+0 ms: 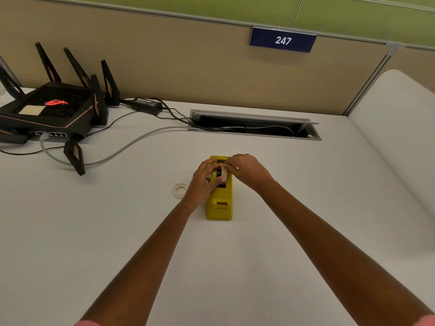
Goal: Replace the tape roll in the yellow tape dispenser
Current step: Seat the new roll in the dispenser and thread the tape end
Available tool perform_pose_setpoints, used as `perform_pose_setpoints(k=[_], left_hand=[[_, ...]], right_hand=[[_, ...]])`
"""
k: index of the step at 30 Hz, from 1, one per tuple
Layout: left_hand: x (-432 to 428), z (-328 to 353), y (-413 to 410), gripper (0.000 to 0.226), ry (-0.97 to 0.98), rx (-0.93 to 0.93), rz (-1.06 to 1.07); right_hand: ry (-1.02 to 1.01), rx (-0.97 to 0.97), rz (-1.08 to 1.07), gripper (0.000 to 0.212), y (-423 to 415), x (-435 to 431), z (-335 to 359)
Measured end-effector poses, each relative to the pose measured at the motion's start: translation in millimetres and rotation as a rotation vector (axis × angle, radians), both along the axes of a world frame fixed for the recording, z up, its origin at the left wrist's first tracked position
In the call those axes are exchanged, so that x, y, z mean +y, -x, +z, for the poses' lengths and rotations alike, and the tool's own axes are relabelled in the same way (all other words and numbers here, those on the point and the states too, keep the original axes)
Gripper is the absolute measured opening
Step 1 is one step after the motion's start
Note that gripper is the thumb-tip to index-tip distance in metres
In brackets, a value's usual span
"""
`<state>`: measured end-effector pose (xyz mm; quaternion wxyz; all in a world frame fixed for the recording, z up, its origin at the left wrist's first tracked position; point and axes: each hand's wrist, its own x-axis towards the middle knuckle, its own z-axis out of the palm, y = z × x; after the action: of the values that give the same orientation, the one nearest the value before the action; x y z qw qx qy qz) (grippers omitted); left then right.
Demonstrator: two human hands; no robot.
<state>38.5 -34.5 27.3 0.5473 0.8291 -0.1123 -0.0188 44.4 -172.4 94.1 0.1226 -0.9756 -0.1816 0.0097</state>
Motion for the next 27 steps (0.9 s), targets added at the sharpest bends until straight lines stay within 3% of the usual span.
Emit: perform_pose_setpoints(k=[5,20,27], left_hand=[[0,-2,0,0.040,0.006,-0.013,-0.005],[-2,-1,0,0.039,0.012,-0.009,0.009],[-2,-3,0,0.039,0.021,-0.017,0.018]], right_hand=[[-0.011,0.052,-0.002,0.031,1,-2,4],[-0.065,-0.050,-0.014,0.028,7,-2,-11],[-0.040,0.040,0.015,0.029,4,-7,-7]])
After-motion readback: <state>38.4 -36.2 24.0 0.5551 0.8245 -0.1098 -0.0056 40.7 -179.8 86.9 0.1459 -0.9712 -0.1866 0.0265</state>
